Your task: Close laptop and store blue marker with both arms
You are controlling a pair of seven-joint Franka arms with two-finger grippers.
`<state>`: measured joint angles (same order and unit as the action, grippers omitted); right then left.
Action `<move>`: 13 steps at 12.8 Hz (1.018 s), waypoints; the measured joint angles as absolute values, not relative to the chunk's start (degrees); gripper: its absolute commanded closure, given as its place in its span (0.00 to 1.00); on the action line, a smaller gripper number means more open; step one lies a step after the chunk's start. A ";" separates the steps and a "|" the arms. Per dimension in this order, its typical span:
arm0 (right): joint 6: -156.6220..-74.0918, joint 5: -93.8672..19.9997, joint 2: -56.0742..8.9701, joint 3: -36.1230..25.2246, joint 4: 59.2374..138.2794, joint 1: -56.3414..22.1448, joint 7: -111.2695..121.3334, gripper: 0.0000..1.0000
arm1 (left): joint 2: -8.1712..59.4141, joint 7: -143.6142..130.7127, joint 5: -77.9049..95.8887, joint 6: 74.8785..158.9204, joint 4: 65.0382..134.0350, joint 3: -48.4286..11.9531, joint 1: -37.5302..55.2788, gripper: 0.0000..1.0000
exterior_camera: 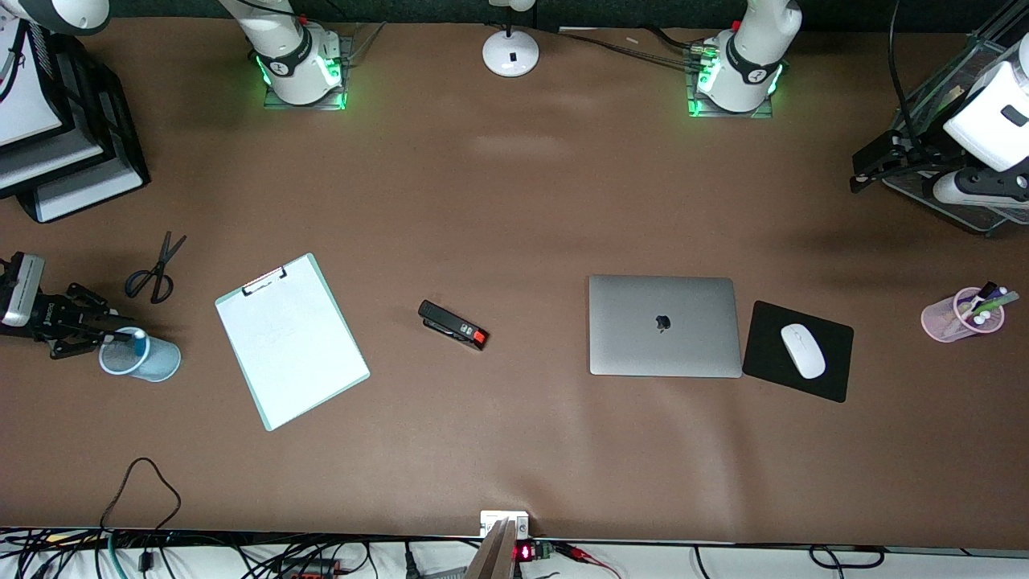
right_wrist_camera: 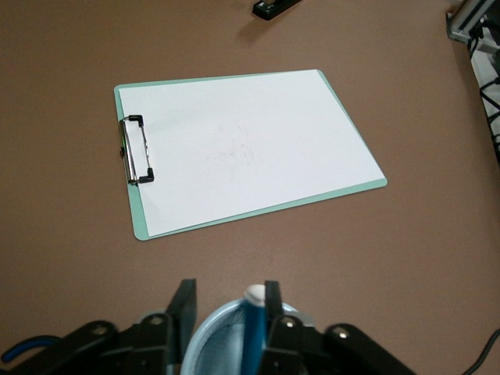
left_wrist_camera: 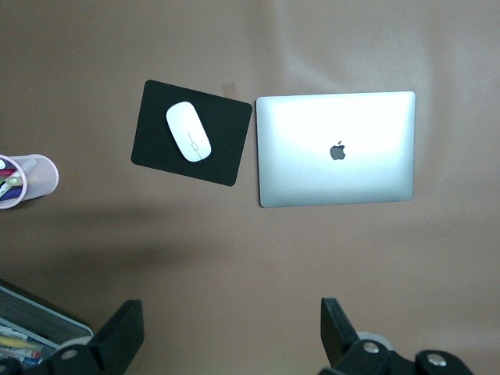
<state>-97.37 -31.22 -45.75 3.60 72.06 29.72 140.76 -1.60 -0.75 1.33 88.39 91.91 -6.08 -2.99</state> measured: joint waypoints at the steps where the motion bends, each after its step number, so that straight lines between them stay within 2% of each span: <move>1: -97.37 -31.22 -45.85 3.60 72.06 29.90 137.87 0.00 | -1.60 -0.75 1.33 88.39 91.92 -6.05 -3.00 0.00; 6: -97.10 -30.82 -43.40 3.91 71.22 29.46 122.91 0.00 | -1.60 -0.75 1.33 88.39 91.92 -6.05 -3.00 0.00; 13: -96.14 -22.29 -30.64 4.46 74.29 20.29 87.13 0.00 | -1.59 -0.75 1.33 88.41 91.92 -6.42 -2.87 0.00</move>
<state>-96.14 -22.29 -30.64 4.46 74.29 20.29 87.13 -1.59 -0.75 1.33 88.41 91.92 -6.42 -2.87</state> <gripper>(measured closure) 0.000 0.000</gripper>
